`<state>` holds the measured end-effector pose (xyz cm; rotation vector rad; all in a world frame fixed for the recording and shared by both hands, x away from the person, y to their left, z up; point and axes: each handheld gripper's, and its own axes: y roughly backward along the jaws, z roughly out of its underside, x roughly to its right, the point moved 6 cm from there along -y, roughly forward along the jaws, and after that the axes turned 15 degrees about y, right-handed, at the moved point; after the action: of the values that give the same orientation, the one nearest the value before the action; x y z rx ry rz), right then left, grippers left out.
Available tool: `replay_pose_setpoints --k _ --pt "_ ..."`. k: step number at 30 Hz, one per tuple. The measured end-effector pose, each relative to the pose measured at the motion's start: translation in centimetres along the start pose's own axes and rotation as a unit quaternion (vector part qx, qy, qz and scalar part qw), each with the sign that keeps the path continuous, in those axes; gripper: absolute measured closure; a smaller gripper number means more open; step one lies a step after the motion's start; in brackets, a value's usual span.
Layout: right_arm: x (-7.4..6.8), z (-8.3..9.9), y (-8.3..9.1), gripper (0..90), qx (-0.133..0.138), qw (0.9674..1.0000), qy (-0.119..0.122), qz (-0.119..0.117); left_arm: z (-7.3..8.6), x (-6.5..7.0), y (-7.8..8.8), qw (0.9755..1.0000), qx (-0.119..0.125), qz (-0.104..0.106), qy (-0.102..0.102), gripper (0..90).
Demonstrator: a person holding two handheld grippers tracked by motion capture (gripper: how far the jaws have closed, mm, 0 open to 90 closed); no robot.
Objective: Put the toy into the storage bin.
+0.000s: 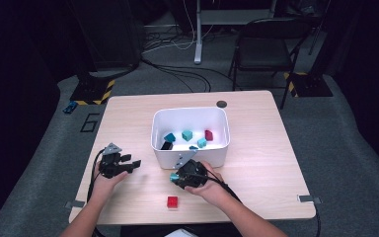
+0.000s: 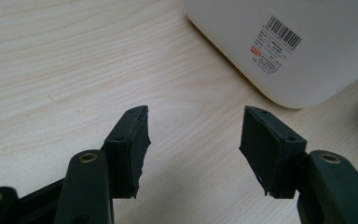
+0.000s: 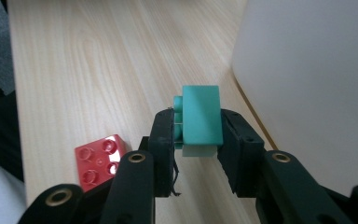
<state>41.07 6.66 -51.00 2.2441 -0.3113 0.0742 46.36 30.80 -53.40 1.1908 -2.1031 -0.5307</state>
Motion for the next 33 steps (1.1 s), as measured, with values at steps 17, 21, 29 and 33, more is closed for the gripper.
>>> replay_pose_setpoints --k 17,21,29,33 --pt "0.4 -3.6 4.8 67.0 0.028 0.9993 0.009 -0.022 0.0 0.0 0.0 1.0000 -0.001 0.001 0.001 41.4" --pt "0.7 -4.7 6.3 67.0 0.037 0.9991 0.009 -0.019 0.0 0.0 0.0 1.0000 0.000 0.001 0.000 41.4" --pt "1.9 -5.9 8.5 67.0 0.043 0.9990 0.001 -0.010 0.0 0.0 0.0 1.0000 -0.001 0.001 0.001 41.4" --pt "2.8 -6.2 9.1 67.0 0.048 0.9988 -0.009 -0.007 0.0 -0.1 0.0 1.0000 -0.001 0.001 0.000 41.4"
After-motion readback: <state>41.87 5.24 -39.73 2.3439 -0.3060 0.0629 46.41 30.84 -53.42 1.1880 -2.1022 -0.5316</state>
